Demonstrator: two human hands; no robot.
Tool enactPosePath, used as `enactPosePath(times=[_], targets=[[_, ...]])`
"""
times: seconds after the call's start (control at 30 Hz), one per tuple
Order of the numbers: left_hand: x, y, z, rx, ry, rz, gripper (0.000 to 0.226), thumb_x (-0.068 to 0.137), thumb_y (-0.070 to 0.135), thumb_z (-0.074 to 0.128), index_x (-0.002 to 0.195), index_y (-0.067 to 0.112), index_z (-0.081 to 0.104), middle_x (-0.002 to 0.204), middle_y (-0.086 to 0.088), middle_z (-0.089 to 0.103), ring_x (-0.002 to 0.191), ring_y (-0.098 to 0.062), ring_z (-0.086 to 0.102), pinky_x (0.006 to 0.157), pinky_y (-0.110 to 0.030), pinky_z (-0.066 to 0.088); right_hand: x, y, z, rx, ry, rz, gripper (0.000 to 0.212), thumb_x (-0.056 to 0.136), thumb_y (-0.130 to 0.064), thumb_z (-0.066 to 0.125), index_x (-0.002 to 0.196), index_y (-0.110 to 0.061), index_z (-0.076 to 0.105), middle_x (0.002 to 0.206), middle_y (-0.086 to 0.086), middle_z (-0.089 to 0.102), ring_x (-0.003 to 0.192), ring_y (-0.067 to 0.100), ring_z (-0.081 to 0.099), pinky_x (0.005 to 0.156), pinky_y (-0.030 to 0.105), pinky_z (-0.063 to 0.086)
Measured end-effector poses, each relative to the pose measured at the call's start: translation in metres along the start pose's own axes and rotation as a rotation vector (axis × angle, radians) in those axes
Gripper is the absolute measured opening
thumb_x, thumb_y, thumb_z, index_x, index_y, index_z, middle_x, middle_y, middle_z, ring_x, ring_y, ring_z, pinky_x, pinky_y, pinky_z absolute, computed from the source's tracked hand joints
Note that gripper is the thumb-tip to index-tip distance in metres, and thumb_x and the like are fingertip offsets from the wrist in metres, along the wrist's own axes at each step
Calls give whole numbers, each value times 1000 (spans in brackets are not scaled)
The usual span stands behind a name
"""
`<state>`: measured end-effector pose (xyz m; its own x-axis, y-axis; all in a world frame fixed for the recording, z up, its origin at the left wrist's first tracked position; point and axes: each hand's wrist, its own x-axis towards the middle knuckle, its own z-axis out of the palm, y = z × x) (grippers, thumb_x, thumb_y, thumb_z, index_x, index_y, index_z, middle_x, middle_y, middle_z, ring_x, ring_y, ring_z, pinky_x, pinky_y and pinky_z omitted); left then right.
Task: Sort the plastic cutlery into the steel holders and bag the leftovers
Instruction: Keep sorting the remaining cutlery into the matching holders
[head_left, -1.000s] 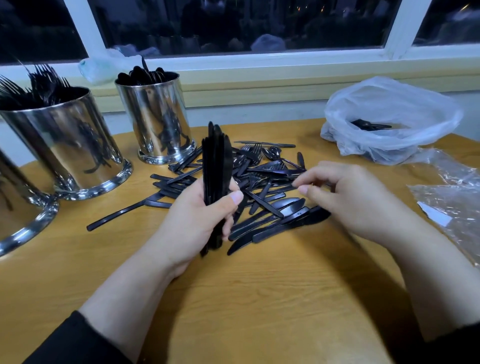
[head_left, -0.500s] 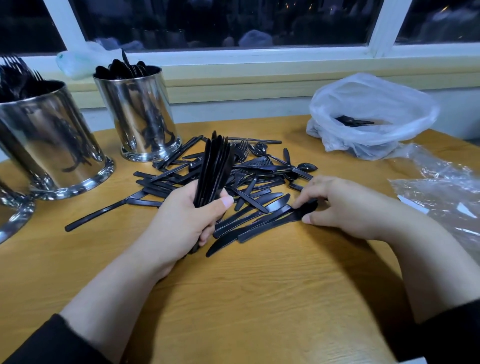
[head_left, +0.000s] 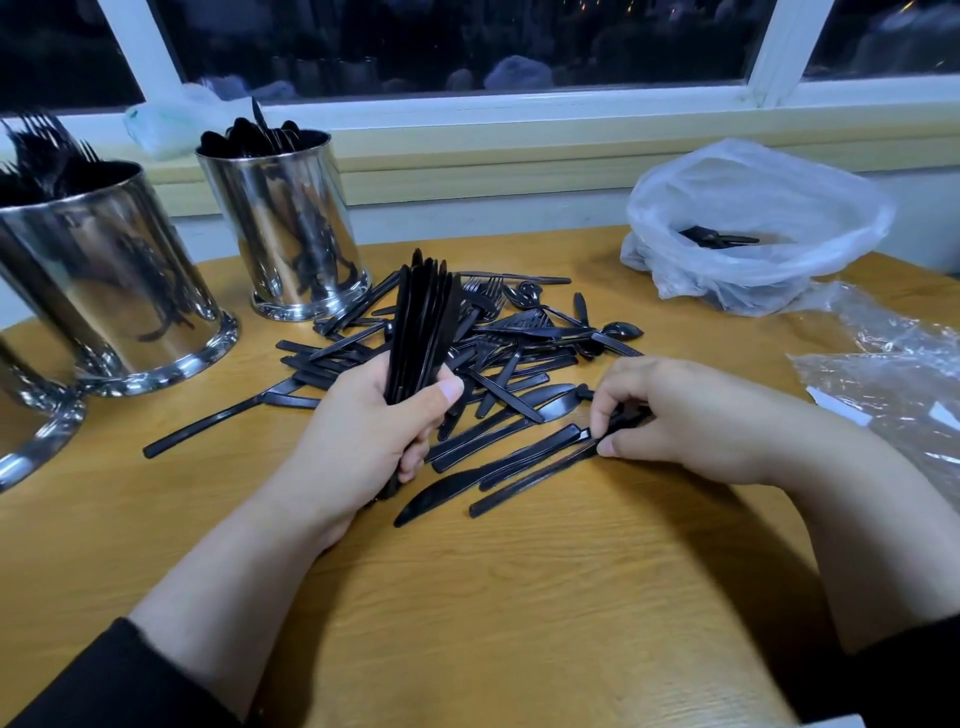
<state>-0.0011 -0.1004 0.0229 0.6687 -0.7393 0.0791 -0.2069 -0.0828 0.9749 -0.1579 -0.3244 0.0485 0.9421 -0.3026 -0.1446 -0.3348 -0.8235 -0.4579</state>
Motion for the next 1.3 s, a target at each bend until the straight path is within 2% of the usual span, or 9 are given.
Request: enactPosePath(times=[0.17,0.3,0.47,0.6,0.73,0.87,0.97,1.07,1.3], targets=[[0,1,0,20,-25,-42,35,103,29,60,78,8,49,58,-2,51,51,-18,46,52,-31,45,-5,-12,-3,133,94,-67,10,89,-35,74,84,-41,69,80,-13,71,65,9,62,59,20,46],[-1,7,3,-23,-63,-50,21,104,22,58,93,4,61,77,-8,71,58,-18,60,55,-27,53,-6,-30,-1,261,206,-252,17,90,-20,74,83,-37,72,89,-21,69,85,5,61,79,24,46],[-1,7,-4,0,13,41,31,104,24,56,93,-1,69,71,0,70,60,-11,59,56,-21,49,-5,-40,-1,278,240,-341,23,88,-14,72,83,-37,70,93,-16,69,93,6,60,80,19,42],[-4,9,1,-21,-105,-19,23,104,22,56,105,1,65,85,-9,78,66,-19,68,62,-28,57,-2,-46,2,201,272,-410,20,87,-14,70,85,-34,69,91,-20,68,98,5,57,79,15,39],[-5,5,1,6,-245,-15,13,103,23,59,102,12,66,71,-6,64,47,-18,44,50,-32,38,10,-48,12,135,343,-437,18,89,-21,75,98,-36,69,103,-24,63,108,2,53,88,18,37],[1,2,-6,-22,-54,-46,15,100,25,64,113,22,71,61,5,49,49,-13,36,47,-29,34,14,-40,9,192,593,-292,21,89,-31,74,106,-37,63,113,-18,55,107,2,50,88,11,35],[7,-3,-12,-41,97,-27,30,100,29,66,113,3,65,60,2,46,50,-16,40,48,-29,37,15,-34,13,92,383,-208,7,90,-35,72,88,-39,66,97,-18,58,93,1,55,79,22,40],[9,-5,-13,-53,126,-14,36,102,34,63,95,0,52,67,-2,50,50,-20,49,48,-31,41,15,-40,24,-92,60,-190,9,91,-39,71,94,-47,68,106,-23,58,102,-3,52,88,25,41],[8,-5,-10,-1,124,7,35,104,34,60,85,6,51,64,-2,50,49,-18,45,49,-31,41,19,-39,27,-146,-6,-173,10,94,-40,68,102,-45,70,104,-24,55,102,-5,47,87,20,37]])
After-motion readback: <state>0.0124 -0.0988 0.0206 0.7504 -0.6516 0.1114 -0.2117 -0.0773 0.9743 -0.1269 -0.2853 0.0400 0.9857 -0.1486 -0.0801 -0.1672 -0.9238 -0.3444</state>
